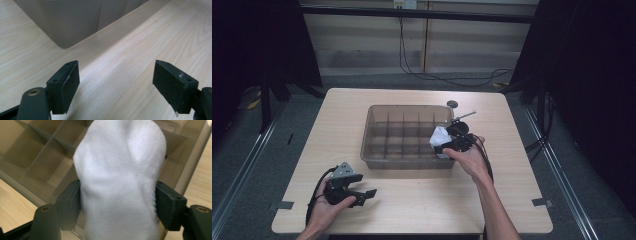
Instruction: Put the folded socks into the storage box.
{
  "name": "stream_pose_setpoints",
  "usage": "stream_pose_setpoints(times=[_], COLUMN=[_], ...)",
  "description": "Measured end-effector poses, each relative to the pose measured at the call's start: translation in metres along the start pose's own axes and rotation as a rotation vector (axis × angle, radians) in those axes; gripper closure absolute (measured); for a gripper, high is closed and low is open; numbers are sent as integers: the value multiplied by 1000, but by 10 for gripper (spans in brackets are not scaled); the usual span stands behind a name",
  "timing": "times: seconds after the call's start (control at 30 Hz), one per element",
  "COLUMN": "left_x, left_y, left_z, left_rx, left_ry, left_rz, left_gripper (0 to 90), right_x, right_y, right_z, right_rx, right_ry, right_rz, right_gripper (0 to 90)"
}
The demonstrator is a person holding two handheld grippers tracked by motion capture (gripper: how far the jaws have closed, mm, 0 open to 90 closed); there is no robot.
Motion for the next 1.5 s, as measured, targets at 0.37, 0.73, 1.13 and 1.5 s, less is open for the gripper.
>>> stream_pose_setpoints(times=[0.37, 0.73, 1.13, 1.5], left_x=[0, 0, 1, 0], left_y=[0, -2, -2, -2], left_z=[0, -2, -4, -4], left_rx=[4, 12, 17, 15], left_ry=[2, -4, -12, -8], left_rz=[0, 1, 8, 8], left_gripper=[215, 220, 226, 226], right_x=[-4, -24, -8, 3], right_y=[12, 21, -4, -10], right_z=[-2, -3, -11, -13], right_rx=[-32, -47, 25, 36], right_ry=[-1, 0, 6, 20], right_rz=[-40, -146, -2, 92], right_gripper=[185, 235, 591, 652])
Point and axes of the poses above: each handheld gripper's, and its own axes: y roughly backward along the jaws, x roughly out of its underside, z roughly to its left, the point moved 10 cm from there along -y, roughly forward along the jaws, and after that the axes turned 2 degrees about y, right-handed, at the moved point
